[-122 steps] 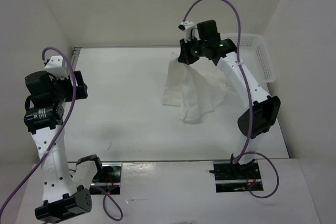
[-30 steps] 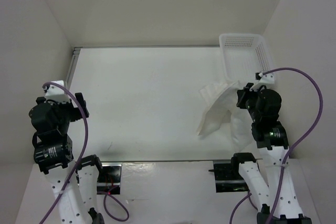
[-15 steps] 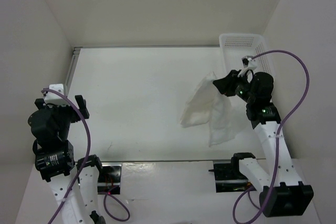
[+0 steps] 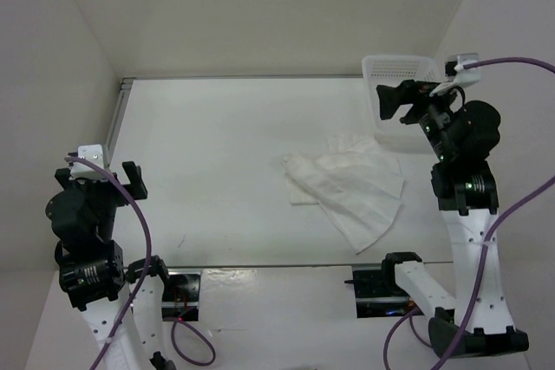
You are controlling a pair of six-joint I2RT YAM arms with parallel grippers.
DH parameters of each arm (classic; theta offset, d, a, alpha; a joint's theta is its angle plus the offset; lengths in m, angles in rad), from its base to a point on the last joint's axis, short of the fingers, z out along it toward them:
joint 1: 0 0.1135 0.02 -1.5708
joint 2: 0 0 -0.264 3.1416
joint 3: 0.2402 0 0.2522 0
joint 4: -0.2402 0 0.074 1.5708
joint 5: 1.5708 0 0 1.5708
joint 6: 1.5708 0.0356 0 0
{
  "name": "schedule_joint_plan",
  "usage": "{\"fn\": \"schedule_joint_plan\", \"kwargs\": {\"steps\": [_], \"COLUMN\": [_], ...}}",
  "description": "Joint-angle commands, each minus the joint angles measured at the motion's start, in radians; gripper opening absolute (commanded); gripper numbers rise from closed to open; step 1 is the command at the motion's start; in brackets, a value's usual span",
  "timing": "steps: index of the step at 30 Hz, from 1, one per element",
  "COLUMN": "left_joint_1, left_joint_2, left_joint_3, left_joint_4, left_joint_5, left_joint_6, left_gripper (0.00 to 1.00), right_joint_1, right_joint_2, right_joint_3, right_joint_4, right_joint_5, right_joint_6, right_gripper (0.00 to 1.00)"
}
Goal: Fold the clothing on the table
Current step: Flatten the skirt out
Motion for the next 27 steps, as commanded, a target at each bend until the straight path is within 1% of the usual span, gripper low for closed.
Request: {"fn": "schedule_joint_plan", "kwargs": {"steps": [1,3,4,6,7,8,9,10,13,14,17,21,23,26,27], "left_joint_1": [0.006,0.006,0.006,0.006,0.006,0.006,0.006,0.006,-0.005,-0.005,-0.023,-0.036,-0.046,-0.057,-0.066], "left_joint_2": [-0.011,-0.011,-0.011,-0.011,-0.011,-0.011,-0.011,-0.011,-0.011,-0.011,-0.002,-0.002,-0.002,0.007,0.007], "left_joint_3": [-0.003,-0.003,-0.003,-0.003,-0.003,-0.003,-0.003,-0.003,-0.003,-0.003,-0.003,-0.003,-0.003,-0.003,-0.003], "left_joint_4": [0.040,0.040,0.040,0.040,0.040,0.040,0.040,0.040,0.040,0.040,0.040,0.040,0.040,0.049,0.049], "left_joint_5": [-0.005,-0.014,-0.014,-0.023,-0.024,-0.024,-0.024,-0.024,-0.024,-0.024,-0.033,-0.033,-0.033,-0.024,-0.024], "left_joint_6": [-0.011,-0.021,-0.021,-0.021,-0.021,-0.021,-0.021,-0.021,-0.021,-0.021,-0.021,-0.021,-0.021,-0.021,-0.021], "left_gripper": [1.00,1.00,1.00,1.00,1.00,1.00,1.00,1.00,1.00,1.00,1.00,1.00,1.00,1.00,1.00], "right_joint_1": [0.005,0.005,0.005,-0.007,-0.007,-0.007,-0.007,-0.007,-0.007,-0.007,-0.007,-0.007,-0.007,-0.007,-0.007], "right_joint_2": [-0.074,-0.109,-0.157,-0.218,-0.288,-0.326,-0.364,-0.436,-0.531,-0.582,-0.665,-0.688,-0.664,-0.569,-0.489], "right_joint_3": [0.028,0.013,-0.008,-0.062,-0.082,-0.119,-0.136,-0.163,-0.183,-0.183,-0.193,-0.183,-0.151,-0.078,-0.052], "right_joint_4": [-0.040,-0.049,-0.049,-0.049,-0.063,-0.079,-0.092,-0.118,-0.180,-0.197,-0.219,-0.210,-0.198,-0.164,-0.155], "right_joint_5": [0.345,0.444,0.517,0.564,0.600,0.613,0.624,0.651,0.705,0.752,0.786,0.816,0.816,0.791,0.768], "right_joint_6": [-0.101,-0.157,-0.178,-0.233,-0.247,-0.256,-0.256,-0.256,-0.218,-0.201,-0.184,-0.209,-0.197,-0.175,-0.175], "right_gripper": [0.98,0.98,0.98,0.98,0.98,0.98,0.98,0.98,0.98,0.98,0.98,0.98,0.98,0.98,0.98]}}
